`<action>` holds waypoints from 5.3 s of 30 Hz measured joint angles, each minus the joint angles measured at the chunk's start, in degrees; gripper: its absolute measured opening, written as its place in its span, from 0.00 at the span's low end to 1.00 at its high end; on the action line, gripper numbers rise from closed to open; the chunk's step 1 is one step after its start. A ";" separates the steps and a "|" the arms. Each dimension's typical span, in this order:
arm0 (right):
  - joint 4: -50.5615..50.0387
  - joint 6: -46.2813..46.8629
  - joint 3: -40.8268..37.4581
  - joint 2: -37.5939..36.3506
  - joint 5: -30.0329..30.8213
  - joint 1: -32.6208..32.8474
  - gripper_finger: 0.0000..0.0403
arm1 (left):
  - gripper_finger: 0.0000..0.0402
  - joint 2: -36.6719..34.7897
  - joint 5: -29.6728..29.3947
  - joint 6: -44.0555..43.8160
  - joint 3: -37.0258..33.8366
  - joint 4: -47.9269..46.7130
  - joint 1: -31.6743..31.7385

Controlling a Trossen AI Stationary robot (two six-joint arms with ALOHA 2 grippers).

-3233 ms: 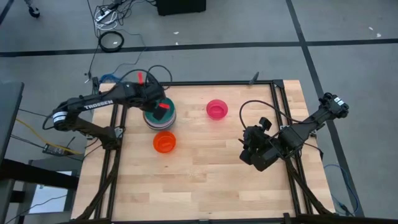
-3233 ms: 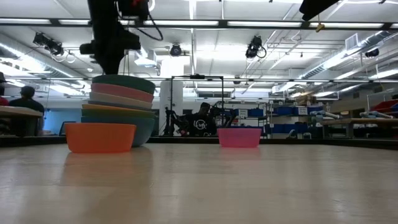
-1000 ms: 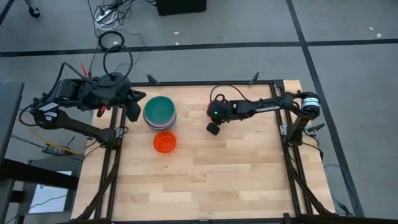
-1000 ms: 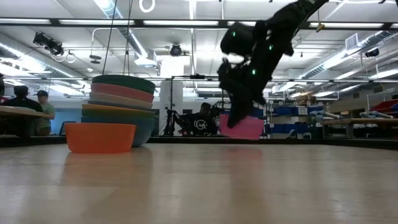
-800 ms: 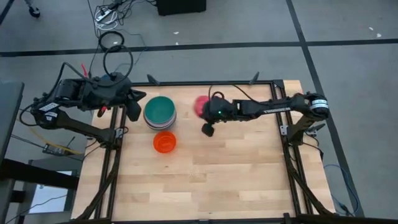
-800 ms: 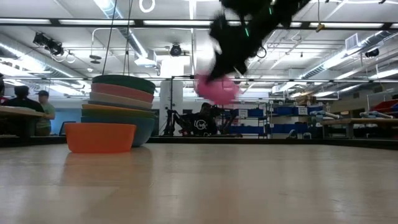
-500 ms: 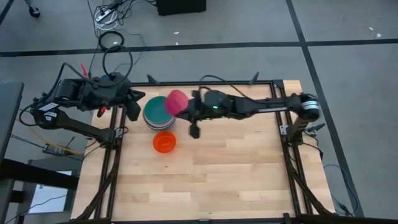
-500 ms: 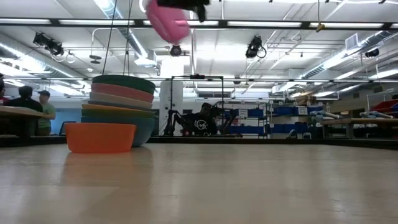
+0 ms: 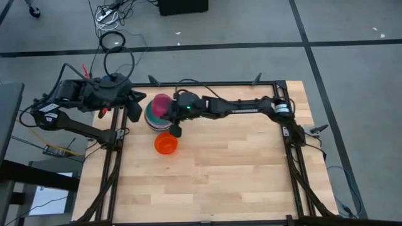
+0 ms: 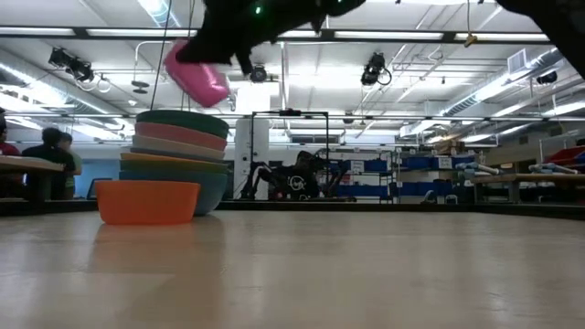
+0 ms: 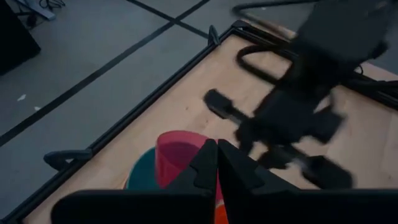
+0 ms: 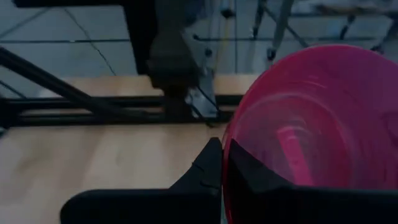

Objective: Nest bowls inside each other
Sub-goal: Stack the red bowl on top of the dark green bowl, then stack the orange bowl on top of the red bowl

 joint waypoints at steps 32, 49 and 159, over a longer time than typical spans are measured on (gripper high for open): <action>-47.74 0.31 0.74 -11.10 22.86 12.45 0.41 | 0.05 0.55 12.93 -30.10 -31.91 5.06 -12.22; -70.36 31.01 0.72 -30.00 46.17 37.18 0.40 | 0.05 10.93 8.94 -43.74 -45.88 20.58 -16.46; -72.26 39.32 -4.83 -29.58 51.63 41.84 0.40 | 0.14 15.52 -4.35 -12.02 -23.67 3.54 14.38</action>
